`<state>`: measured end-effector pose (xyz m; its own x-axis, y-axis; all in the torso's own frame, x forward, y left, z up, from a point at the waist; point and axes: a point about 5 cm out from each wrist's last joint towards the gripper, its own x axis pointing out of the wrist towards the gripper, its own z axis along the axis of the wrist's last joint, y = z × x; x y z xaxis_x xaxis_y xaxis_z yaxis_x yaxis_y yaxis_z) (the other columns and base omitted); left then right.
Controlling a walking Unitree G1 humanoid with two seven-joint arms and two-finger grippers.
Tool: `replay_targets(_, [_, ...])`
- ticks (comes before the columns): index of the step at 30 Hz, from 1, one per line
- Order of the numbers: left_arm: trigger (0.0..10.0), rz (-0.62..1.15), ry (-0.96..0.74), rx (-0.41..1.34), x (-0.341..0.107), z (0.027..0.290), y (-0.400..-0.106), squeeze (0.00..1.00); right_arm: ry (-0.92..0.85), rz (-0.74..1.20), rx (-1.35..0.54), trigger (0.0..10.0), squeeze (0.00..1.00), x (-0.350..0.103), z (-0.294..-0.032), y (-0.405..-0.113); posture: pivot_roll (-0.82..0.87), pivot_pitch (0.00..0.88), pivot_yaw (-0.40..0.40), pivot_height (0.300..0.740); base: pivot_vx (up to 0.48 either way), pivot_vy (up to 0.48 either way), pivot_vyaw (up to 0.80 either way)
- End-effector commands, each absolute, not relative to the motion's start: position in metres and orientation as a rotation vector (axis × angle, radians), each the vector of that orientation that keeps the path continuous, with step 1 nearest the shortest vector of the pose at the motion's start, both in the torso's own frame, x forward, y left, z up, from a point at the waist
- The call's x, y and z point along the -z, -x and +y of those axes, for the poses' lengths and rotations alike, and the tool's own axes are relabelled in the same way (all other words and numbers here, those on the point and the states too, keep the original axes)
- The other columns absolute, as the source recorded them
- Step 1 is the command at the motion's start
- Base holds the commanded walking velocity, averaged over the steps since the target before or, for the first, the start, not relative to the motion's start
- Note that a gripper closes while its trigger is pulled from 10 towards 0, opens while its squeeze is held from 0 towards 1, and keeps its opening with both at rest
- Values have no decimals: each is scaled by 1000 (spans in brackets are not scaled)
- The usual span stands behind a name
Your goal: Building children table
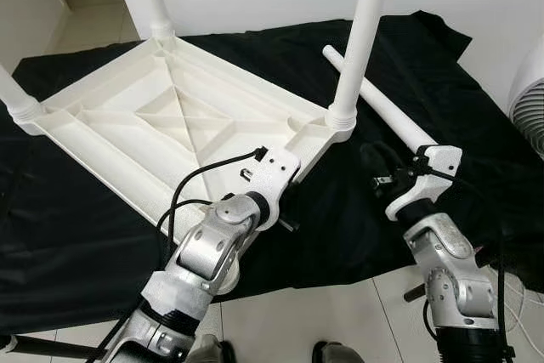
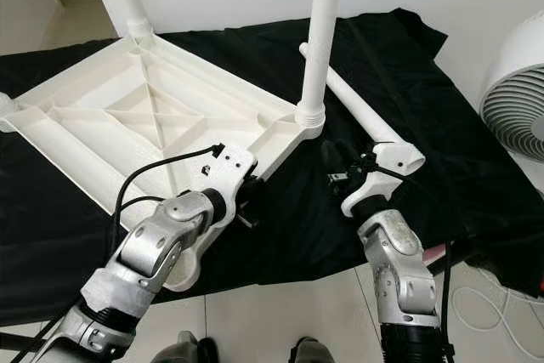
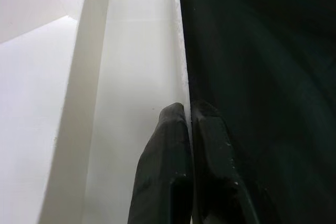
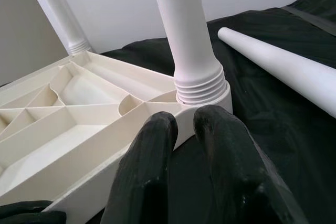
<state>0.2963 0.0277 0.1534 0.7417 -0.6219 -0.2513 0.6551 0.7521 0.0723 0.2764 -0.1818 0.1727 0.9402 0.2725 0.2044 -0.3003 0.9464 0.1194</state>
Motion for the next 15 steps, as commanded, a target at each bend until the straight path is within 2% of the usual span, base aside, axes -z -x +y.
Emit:
replay_targets(1, [10000,134,-134,734,-165,25,-295,1000,-147,-199,-294,10000,0,-174,-180,-274,-189,92,80,740,0,0,0])
replay_targets(6, [10000,21,-117,774,-184,26,-290,1000,-146,-193,-291,10000,0,-172,-181,-274,-178,98,77,740,0,0,0])
replay_targets(7, [10000,-11,-100,786,-191,27,-289,408,-145,-190,-295,10000,0,-171,-180,-274,-171,99,75,740,0,0,0])
replay_targets(8, [10000,-22,-91,797,-193,28,-288,408,-145,-188,-297,10000,0,-171,-179,-275,-171,99,75,740,0,0,0])
replay_targets(9, [10000,-49,-104,785,-195,32,-288,0,-146,-187,-299,10000,0,-171,-179,-275,-168,101,72,740,0,0,0])
replay_targets(12, [10000,-60,-110,772,-195,34,-290,0,-146,-186,-299,10000,0,-171,-178,-276,-168,101,72,740,0,0,0])
replay_targets(15, [10000,4,-104,649,-188,50,-303,0,-156,-187,-308,10000,0,-171,-175,-277,-154,106,67,740,0,0,0])
